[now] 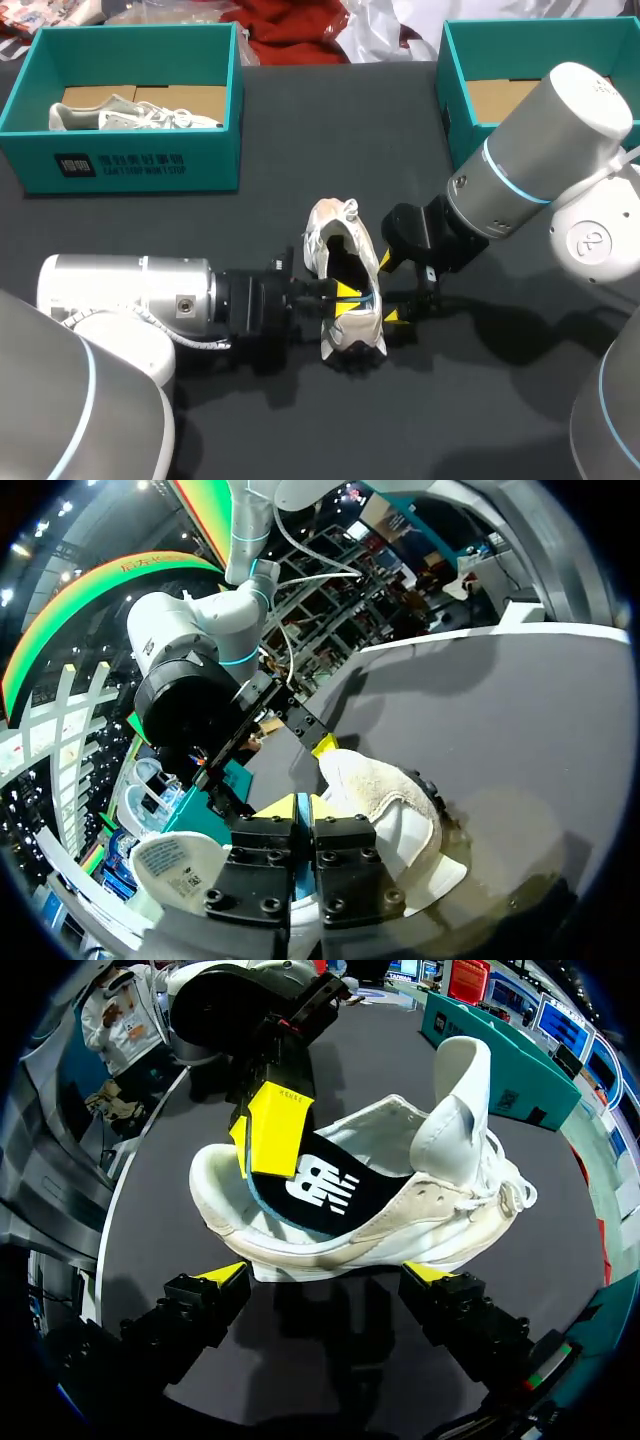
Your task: Take the shoe out of the shoebox, open the shoe tongue, remove and reinsert the insole, then place the shoe into the shoebox
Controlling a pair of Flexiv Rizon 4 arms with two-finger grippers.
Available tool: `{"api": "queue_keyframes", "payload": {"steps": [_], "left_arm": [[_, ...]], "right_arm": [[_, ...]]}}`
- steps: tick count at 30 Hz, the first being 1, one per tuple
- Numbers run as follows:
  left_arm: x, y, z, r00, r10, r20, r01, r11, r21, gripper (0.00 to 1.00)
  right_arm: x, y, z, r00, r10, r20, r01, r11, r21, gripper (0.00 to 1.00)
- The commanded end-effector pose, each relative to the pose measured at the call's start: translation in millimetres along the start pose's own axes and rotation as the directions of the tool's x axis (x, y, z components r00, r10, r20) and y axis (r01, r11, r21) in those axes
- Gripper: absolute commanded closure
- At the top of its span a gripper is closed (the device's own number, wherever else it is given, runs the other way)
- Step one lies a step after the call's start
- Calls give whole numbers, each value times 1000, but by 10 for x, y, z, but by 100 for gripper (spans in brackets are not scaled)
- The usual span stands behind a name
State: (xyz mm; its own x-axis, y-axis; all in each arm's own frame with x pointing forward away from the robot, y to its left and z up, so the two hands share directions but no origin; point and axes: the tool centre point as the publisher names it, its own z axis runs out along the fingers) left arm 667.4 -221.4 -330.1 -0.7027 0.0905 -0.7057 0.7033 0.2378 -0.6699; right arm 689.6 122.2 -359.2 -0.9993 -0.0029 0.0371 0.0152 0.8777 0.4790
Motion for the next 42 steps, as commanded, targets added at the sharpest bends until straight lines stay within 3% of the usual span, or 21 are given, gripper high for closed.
{"api": "queue_keyframes", "payload": {"steps": [1, 6, 11, 12, 16, 21, 35, 42], "left_arm": [[3, 90, 151, 1000, 0, -13, 0, 999, -44, 100], [-31, 205, 133, 1000, -18, -4, 17, 997, -72, 100], [-37, 155, 74, 999, -33, 0, 33, 998, -57, 99], [-40, 137, 68, 999, -34, 1, 34, 998, -56, 86], [-70, 61, 17, 999, -51, 12, 52, 998, -28, 70], [-124, -36, -35, 998, -58, 20, 58, 998, -8, 64], [-182, -234, -92, 998, -70, -3, 70, 997, 35, 61], [-163, -285, -232, 997, -74, -36, 75, 997, 29, 58]], "right_arm": [[13, 2, 8, 1000, 1, 3, -1, 1000, 1, 0], [13, 2, 8, 1000, 1, 3, -1, 1000, 1, 0], [13, 2, 8, 1000, 1, 3, -1, 1000, 1, 0], [13, 2, 8, 1000, 1, 3, -1, 1000, 1, 0], [13, 2, 8, 1000, 1, 3, -1, 1000, 1, 0], [13, 2, 8, 1000, 1, 3, -1, 1000, 1, 0], [13, 2, 8, 1000, 1, 3, -1, 1000, 1, 0], [9, -16, -22, 1000, 6, -1, -6, 1000, 0, 0]]}}
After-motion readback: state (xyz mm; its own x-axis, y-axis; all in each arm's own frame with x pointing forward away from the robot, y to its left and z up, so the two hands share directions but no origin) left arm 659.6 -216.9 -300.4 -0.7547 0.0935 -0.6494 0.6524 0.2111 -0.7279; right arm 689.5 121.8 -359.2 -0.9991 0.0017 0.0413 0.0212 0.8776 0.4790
